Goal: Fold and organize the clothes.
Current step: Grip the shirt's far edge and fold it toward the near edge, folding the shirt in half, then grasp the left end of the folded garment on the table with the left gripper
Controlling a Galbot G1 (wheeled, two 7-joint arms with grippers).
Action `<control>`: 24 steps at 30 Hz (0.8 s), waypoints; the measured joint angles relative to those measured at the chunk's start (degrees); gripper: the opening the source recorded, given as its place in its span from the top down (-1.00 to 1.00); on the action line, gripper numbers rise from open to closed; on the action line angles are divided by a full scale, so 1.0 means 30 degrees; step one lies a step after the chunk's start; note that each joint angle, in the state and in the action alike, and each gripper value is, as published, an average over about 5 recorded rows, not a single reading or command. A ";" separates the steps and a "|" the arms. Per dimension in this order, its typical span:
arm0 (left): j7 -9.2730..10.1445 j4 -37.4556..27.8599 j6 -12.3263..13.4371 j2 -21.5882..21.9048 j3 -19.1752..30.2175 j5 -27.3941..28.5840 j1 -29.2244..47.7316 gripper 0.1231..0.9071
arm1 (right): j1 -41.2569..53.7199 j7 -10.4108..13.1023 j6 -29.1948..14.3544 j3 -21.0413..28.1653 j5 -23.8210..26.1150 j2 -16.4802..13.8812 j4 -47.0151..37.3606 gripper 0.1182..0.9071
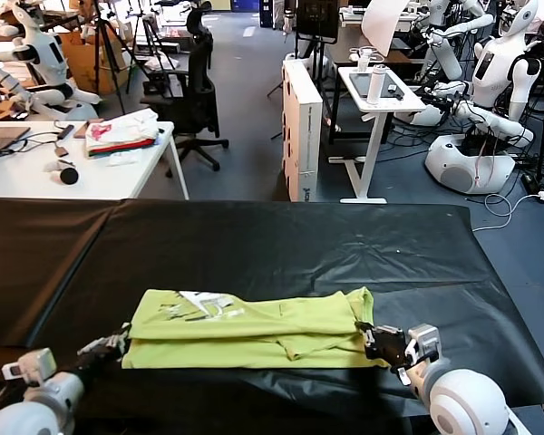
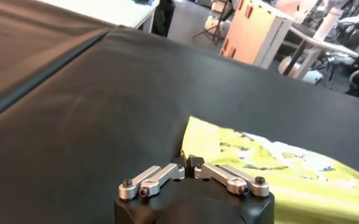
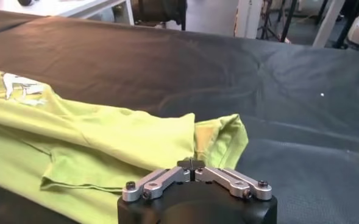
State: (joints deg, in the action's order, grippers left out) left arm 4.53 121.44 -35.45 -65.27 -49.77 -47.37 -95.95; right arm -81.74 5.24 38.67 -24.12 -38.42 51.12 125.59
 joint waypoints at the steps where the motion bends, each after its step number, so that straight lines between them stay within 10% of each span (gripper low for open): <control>1: 0.0056 0.0107 -0.0049 -0.0051 -0.0062 0.0003 -0.0093 0.26 | 0.0032 -0.0044 -0.0062 -0.0058 -0.0018 -0.0020 0.0085 0.32; 9: 0.0541 0.0365 -0.0239 -0.0191 -0.0277 0.0318 0.0243 -0.90 | 0.1109 0.0328 -0.0617 -0.0479 -0.0448 0.0257 -0.0149 -0.86; 24: 0.0958 -0.2020 -0.0506 -0.0122 0.2151 0.0715 0.5521 -1.00 | 0.4121 0.0993 -0.0366 0.0189 -0.0583 0.2149 -0.3469 -1.00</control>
State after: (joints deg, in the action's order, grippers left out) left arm 7.40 115.38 -36.96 -65.63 -43.31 -45.23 -79.38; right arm -69.38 8.22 37.58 -23.55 -40.17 57.57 115.19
